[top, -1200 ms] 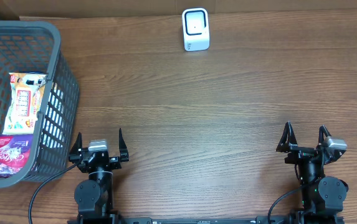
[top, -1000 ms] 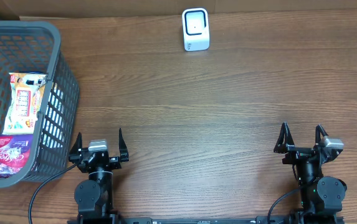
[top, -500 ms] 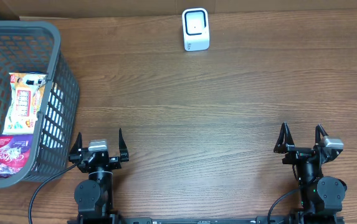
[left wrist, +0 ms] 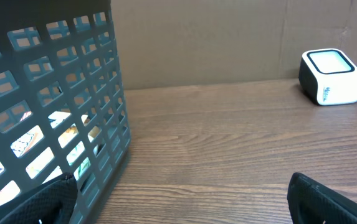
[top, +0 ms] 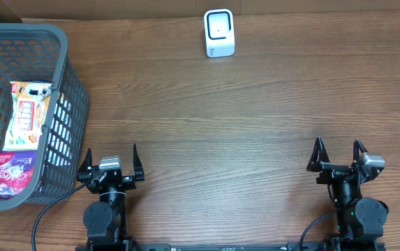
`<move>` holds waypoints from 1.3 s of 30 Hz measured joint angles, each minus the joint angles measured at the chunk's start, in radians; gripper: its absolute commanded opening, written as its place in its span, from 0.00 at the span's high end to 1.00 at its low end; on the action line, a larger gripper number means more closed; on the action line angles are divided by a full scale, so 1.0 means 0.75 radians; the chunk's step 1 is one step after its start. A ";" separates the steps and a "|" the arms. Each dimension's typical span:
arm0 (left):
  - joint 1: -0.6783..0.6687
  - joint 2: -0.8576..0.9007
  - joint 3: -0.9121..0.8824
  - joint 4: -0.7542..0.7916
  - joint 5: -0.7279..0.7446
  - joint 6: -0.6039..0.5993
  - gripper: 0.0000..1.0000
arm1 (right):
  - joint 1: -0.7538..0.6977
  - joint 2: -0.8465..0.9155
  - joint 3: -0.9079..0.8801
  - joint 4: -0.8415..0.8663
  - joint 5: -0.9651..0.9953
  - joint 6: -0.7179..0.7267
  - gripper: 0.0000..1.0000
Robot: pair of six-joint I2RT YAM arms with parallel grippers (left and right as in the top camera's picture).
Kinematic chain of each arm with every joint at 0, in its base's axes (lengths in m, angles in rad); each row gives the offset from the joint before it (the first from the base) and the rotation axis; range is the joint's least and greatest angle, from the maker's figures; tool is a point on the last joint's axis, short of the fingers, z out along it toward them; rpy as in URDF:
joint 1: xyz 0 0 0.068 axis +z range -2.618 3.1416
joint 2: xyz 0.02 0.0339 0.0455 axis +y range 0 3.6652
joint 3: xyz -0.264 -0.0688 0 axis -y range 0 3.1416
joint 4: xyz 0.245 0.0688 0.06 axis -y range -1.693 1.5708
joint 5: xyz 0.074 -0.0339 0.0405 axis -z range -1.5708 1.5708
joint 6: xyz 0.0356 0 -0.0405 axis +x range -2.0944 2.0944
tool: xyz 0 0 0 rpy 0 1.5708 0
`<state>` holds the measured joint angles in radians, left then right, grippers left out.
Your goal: Scan the item barcode
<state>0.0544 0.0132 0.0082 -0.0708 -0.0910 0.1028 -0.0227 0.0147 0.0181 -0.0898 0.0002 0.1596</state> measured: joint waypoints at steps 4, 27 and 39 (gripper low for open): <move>0.000 0.000 0.000 0.000 0.000 0.000 0.00 | 0.001 0.000 0.000 0.000 0.000 0.001 0.00; 0.000 0.000 0.000 0.012 0.000 0.000 0.00 | 0.000 0.000 0.000 0.001 0.000 0.000 0.00; 0.000 0.000 0.015 0.059 0.338 -0.060 0.00 | 0.001 0.000 0.000 -0.001 0.000 0.001 0.00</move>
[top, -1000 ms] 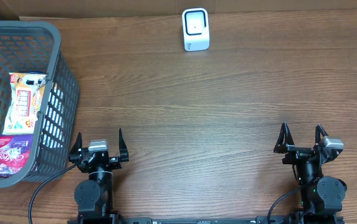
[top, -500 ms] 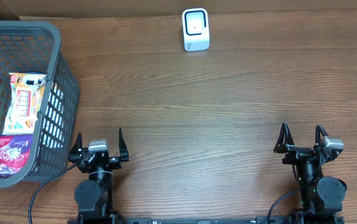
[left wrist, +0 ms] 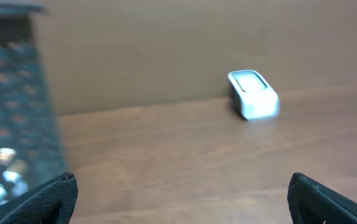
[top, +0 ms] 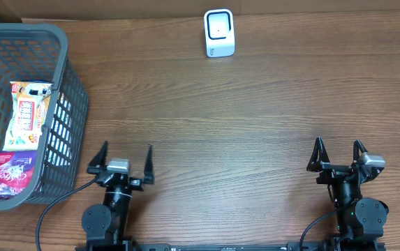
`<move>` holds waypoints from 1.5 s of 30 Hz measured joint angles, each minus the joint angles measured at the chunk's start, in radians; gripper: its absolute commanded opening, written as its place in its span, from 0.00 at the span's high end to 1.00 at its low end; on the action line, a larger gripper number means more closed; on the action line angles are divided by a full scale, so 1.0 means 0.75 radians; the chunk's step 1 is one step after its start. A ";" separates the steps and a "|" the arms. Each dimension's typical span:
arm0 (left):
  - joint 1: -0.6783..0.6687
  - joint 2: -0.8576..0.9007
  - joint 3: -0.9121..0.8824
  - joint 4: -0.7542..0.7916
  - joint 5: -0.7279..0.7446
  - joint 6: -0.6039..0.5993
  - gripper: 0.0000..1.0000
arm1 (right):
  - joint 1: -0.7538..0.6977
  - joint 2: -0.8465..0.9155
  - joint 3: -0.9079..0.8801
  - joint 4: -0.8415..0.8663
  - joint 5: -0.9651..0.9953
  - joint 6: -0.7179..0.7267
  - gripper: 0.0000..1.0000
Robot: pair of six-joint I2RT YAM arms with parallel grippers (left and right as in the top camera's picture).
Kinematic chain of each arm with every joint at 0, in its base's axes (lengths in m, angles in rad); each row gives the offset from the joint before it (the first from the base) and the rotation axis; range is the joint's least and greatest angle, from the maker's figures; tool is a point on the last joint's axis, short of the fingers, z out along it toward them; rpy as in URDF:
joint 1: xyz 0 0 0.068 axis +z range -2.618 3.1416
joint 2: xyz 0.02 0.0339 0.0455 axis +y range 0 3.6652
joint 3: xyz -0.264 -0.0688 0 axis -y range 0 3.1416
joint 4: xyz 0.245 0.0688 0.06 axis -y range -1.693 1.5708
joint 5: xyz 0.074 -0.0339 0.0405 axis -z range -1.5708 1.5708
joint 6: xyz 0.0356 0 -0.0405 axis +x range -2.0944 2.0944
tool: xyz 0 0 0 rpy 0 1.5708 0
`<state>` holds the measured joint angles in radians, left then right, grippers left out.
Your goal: Scan the item barcode
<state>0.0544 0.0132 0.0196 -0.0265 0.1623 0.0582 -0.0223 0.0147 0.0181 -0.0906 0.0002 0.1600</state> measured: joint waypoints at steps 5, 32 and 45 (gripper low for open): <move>0.000 0.042 0.219 -0.269 0.084 -0.002 0.00 | -0.001 0.000 0.000 0.001 0.001 -0.001 0.00; 0.179 1.654 2.735 -1.820 -0.570 -0.108 0.00 | -0.001 -0.005 0.000 0.001 0.001 -0.001 0.00; 1.174 2.020 2.753 -1.925 -0.371 -0.500 0.02 | -0.001 -0.005 0.000 0.001 0.000 -0.001 0.00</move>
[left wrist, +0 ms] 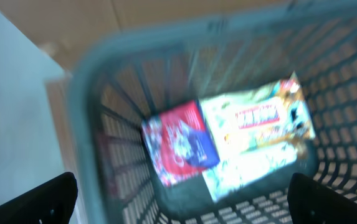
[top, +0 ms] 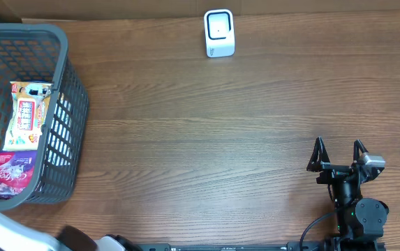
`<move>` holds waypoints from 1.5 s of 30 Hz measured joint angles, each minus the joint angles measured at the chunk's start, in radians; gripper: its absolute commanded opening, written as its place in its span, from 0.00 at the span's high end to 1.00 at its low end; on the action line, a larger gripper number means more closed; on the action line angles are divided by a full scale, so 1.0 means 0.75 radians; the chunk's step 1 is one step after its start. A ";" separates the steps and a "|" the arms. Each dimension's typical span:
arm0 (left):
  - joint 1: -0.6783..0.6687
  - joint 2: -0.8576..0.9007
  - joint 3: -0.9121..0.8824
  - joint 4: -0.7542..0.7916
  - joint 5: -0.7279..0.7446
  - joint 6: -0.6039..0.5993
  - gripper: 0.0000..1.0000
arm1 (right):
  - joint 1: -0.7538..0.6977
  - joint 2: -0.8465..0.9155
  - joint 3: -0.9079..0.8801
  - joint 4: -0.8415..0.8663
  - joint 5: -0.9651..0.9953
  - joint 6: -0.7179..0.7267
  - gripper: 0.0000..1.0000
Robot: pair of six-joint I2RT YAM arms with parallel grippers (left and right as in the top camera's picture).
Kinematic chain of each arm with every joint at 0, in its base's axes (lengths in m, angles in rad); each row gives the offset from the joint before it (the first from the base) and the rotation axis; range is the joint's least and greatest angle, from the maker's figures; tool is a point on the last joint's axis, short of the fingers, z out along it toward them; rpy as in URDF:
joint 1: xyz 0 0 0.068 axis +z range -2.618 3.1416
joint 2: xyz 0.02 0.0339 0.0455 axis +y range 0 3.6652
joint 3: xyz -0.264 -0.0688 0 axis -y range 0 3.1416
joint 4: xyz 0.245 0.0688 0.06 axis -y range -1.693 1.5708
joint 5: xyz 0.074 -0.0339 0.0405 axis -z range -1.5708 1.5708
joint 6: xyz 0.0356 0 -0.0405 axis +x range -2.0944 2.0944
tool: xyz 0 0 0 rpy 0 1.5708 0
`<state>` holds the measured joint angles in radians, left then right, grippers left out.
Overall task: Scan the item barcode
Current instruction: 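Reach the left gripper into the basket toward the red-purple pack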
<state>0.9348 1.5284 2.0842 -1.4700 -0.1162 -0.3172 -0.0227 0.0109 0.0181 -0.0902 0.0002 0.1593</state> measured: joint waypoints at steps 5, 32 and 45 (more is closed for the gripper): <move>-0.007 0.239 0.000 -0.026 0.117 0.022 0.00 | 0.001 0.000 0.000 0.001 -0.001 0.001 0.00; -0.389 0.771 -0.382 0.148 -0.323 -0.243 0.00 | 0.000 0.000 0.000 0.000 -0.001 0.002 0.00; -0.392 0.766 -0.635 0.370 -0.463 -0.277 0.96 | 0.000 0.000 0.000 0.000 0.000 0.001 0.00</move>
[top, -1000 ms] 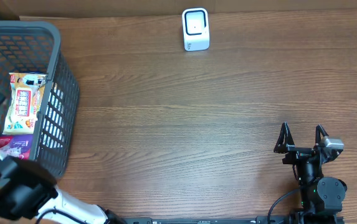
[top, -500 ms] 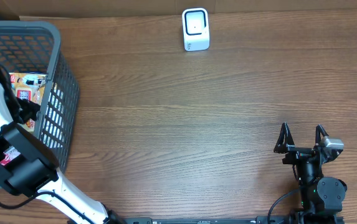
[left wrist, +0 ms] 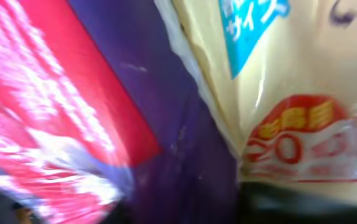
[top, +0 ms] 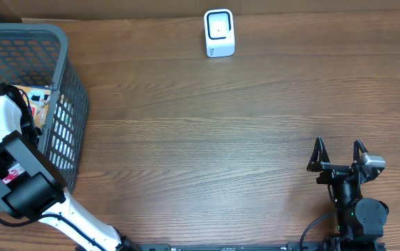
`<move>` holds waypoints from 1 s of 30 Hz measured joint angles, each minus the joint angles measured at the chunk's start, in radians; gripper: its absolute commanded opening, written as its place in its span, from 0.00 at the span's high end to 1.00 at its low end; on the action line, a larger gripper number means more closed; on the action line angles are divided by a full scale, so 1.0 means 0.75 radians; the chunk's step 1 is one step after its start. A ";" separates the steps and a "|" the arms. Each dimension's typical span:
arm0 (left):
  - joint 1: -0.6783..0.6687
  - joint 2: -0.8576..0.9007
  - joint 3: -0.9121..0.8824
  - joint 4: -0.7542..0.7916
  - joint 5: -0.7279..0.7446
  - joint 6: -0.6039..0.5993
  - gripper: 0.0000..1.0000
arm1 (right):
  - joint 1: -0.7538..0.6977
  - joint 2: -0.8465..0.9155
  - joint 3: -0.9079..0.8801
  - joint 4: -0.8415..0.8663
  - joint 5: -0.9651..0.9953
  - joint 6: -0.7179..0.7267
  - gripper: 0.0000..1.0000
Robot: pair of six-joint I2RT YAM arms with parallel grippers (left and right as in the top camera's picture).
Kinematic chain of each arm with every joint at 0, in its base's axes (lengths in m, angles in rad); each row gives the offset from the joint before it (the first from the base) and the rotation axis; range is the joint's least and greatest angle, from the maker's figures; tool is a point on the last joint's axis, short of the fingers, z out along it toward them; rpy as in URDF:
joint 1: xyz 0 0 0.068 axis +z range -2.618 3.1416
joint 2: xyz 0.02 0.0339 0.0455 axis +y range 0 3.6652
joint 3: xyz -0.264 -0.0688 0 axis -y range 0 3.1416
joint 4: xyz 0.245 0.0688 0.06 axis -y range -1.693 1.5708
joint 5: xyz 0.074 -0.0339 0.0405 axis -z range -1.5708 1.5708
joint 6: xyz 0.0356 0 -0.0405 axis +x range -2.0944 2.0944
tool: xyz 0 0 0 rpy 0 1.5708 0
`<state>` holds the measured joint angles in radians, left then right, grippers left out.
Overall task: Scan the item barcode
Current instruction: 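Reach the left gripper into the basket toward the red-purple pack, then grasp the red-purple deodorizer pack with the left gripper inside basket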
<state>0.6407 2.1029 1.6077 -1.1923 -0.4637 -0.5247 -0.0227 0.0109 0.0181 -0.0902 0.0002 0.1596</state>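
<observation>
The white barcode scanner (top: 219,33) stands at the far edge of the table. My left arm (top: 4,139) reaches down into the grey basket (top: 65,77), covering most of its contents; a corner of a yellow snack packet (top: 40,97) shows beside it. The left wrist view is blurred and pressed close to a purple and red package (left wrist: 178,149) lying against a cream packet (left wrist: 290,74). The left fingers cannot be made out there, so their state is unclear. My right gripper (top: 338,155) stands open near the front right, holding nothing.
The basket takes up the left side of the wooden table (top: 220,125), its wall rising between my left arm and the middle of the table. A cardboard wall runs behind the scanner.
My left arm was off the overhead view's bottom left, its camera looking down on both packages from above the basket. Now it is down inside the basket, right against them. The right arm is unchanged.
Both grippers first rested open at the table's front, the left beside the basket. The left then stood turned toward the scanner, later it was above the basket looking down at the two packages, and now it is low among them. The right arm never moved.
</observation>
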 measured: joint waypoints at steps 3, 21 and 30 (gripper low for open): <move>0.001 0.001 0.007 -0.055 -0.049 -0.001 0.96 | 0.000 0.000 0.000 -0.001 -0.001 0.001 0.00; 0.002 -0.118 1.191 -0.639 0.241 0.149 0.96 | 0.000 0.000 0.000 0.000 0.000 0.000 0.00; 0.002 -0.237 1.193 -0.664 0.304 0.176 0.96 | 0.000 0.000 0.000 0.000 0.000 0.001 0.00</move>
<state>0.6418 1.9251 2.5027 -1.6901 -0.2356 -0.3923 -0.0227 0.0109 0.0181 -0.0902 0.0002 0.1600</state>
